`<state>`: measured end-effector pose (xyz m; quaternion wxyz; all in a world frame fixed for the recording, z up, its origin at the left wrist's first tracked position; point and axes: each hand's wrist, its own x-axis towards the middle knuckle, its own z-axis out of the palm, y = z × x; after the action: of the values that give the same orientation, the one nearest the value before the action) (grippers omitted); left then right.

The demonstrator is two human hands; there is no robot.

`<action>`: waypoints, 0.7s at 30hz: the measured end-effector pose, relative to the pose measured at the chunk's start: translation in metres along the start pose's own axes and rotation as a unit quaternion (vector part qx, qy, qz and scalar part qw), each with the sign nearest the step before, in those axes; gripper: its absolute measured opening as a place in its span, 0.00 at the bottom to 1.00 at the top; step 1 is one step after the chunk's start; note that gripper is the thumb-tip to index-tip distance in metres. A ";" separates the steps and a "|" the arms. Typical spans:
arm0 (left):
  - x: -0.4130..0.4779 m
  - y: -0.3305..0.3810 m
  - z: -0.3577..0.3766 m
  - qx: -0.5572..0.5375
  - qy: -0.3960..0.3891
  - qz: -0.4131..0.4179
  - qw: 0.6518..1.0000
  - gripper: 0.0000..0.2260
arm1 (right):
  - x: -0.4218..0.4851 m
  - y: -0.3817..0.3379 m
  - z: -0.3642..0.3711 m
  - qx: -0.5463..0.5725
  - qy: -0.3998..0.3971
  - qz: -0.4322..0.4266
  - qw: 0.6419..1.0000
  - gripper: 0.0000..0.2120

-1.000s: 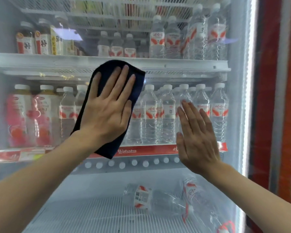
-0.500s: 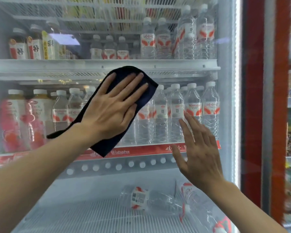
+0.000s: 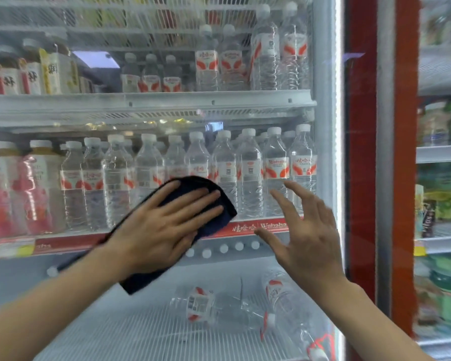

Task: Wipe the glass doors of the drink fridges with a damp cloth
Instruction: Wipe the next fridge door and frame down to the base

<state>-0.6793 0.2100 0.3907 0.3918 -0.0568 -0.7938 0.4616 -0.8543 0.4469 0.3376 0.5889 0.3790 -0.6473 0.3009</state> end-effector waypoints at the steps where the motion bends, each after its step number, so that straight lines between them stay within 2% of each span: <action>1: 0.016 -0.018 -0.005 0.006 0.010 -0.006 1.000 0.26 | -0.005 0.006 -0.002 -0.010 0.001 0.005 1.000 0.31; 3: 0.048 -0.039 -0.014 0.000 0.042 -0.091 0.995 0.26 | -0.011 0.015 -0.003 -0.022 -0.006 0.014 1.000 0.31; 5: 0.067 -0.031 -0.015 -0.013 0.073 -0.190 0.979 0.26 | -0.013 0.018 -0.002 -0.021 -0.010 0.023 0.999 0.31; 8: 0.066 0.009 -0.004 -0.030 0.097 -0.248 0.963 0.26 | -0.015 0.016 0.001 -0.012 -0.001 0.030 0.999 0.31; 10: 0.057 0.036 0.001 -0.041 0.094 -0.231 0.967 0.26 | -0.015 0.015 0.001 -0.003 -0.002 0.029 1.000 0.31; 14: 0.034 0.075 0.007 -0.027 0.032 -0.134 0.990 0.27 | -0.018 0.027 -0.006 0.029 -0.027 0.011 0.999 0.30; 18: 0.043 0.046 -0.001 -0.010 -0.005 0.006 1.000 0.26 | -0.033 0.062 -0.018 0.019 -0.023 0.016 0.999 0.33; 19: 0.056 0.031 -0.005 -0.003 -0.003 0.019 1.000 0.26 | -0.036 0.069 -0.020 0.013 -0.033 0.027 0.999 0.34; 21: 0.090 0.011 -0.013 -0.003 0.024 -0.036 0.999 0.26 | -0.042 0.080 -0.019 0.006 -0.056 0.035 0.998 0.36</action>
<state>-0.7355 0.2657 0.4373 0.4269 -0.0404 -0.7872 0.4432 -0.9105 0.5113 0.3028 0.5386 0.3760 -0.6901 0.3038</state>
